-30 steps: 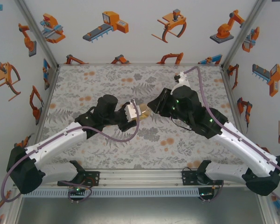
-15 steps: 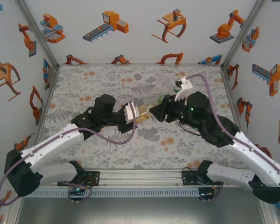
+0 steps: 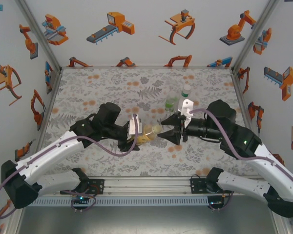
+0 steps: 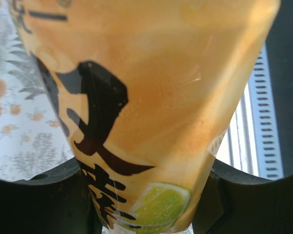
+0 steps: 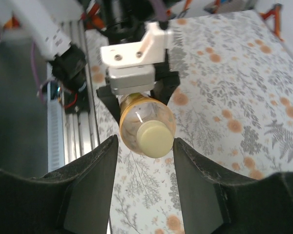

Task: Screw on the bottle caps

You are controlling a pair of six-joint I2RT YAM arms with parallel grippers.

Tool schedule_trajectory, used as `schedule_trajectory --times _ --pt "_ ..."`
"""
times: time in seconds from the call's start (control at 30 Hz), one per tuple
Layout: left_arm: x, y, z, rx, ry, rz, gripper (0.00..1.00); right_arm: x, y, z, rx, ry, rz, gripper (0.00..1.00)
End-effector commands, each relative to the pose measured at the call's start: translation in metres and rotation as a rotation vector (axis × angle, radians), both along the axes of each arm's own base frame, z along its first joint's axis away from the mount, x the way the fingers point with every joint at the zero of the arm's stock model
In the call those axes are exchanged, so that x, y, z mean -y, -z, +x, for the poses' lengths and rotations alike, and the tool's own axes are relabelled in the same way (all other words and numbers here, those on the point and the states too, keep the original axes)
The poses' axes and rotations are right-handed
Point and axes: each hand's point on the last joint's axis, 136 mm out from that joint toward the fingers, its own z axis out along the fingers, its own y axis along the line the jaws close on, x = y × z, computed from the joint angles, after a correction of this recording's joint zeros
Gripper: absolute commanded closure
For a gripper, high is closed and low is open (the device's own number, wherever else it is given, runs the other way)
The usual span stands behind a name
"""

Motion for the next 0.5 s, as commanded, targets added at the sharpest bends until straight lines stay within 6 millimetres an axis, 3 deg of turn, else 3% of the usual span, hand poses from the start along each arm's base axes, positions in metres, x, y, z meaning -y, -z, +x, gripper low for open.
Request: schedule_trajectory --times 0.0,0.2,0.47 --pt "-0.009 -0.007 -0.026 -0.058 0.087 0.013 1.00 0.000 -0.003 -0.036 0.125 -0.232 -0.028 0.52" --pt "-0.015 -0.005 -0.043 -0.110 0.135 0.016 1.00 -0.005 0.000 -0.049 0.156 -0.347 -0.025 0.50" --pt "-0.015 -0.004 -0.047 -0.127 0.152 0.018 1.00 -0.010 0.005 -0.045 0.165 -0.351 -0.037 0.46"
